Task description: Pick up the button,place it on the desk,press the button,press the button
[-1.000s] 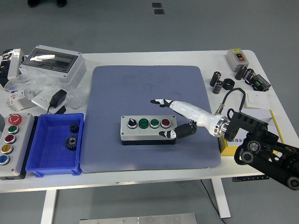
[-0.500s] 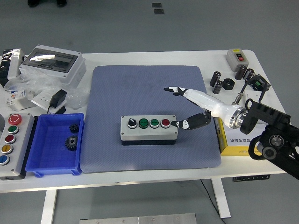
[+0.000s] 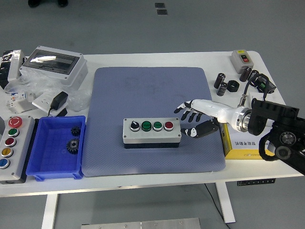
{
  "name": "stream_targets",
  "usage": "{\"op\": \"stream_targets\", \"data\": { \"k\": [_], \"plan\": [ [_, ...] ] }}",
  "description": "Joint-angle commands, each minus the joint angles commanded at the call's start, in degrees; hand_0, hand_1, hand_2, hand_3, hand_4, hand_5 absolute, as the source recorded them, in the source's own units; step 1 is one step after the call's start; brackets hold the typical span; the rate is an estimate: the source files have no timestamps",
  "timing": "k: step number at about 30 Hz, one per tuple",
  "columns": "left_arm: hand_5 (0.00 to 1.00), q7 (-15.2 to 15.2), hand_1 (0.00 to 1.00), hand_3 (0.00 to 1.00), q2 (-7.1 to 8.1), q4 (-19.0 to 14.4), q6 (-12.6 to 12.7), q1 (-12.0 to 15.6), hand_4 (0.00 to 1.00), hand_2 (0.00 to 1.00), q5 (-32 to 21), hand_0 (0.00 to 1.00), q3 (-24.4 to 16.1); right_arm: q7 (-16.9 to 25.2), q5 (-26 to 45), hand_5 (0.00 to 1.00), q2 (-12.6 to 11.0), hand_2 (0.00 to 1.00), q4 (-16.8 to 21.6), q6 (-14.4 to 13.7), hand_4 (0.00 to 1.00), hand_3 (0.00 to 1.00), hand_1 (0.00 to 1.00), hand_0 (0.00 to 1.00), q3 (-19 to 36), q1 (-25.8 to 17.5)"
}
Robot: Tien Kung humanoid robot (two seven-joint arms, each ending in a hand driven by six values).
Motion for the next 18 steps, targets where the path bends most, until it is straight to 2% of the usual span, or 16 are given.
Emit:
{"op": "stream_targets", "data": {
  "k": [3, 4, 18],
  "plan": [
    [0.267, 0.0, 0.604, 0.6, 0.01, 0.0, 0.0, 0.0, 0.57, 0.55, -0.1, 0.615, 0.1, 0.2, -0.1, 0.029, 1.0, 0.229, -1.0, -0.5, 0.29, 0.746, 0.209, 0.064, -1.2, 0.7],
    [0.268, 0.0, 0.604, 0.6, 0.01, 0.0, 0.0, 0.0, 0.57, 0.55, -0.1, 0.615, 0.2, 0.2, -0.1, 0.019, 1.3, 0.194, -1.4, -0.6, 0.287, 0.739, 0.16, 0.032, -1.6, 0.9],
    [0.278, 0.0, 0.603, 0.6, 0.02, 0.0, 0.0, 0.1, 0.578, 0.549, -0.7, 0.615, 0.6, 0.8, -0.9, 0.002, 4.0, 0.18, -6.1, -2.1, 0.263, 0.735, 0.14, 0.011, -4.6, 1.6]
  ]
}}
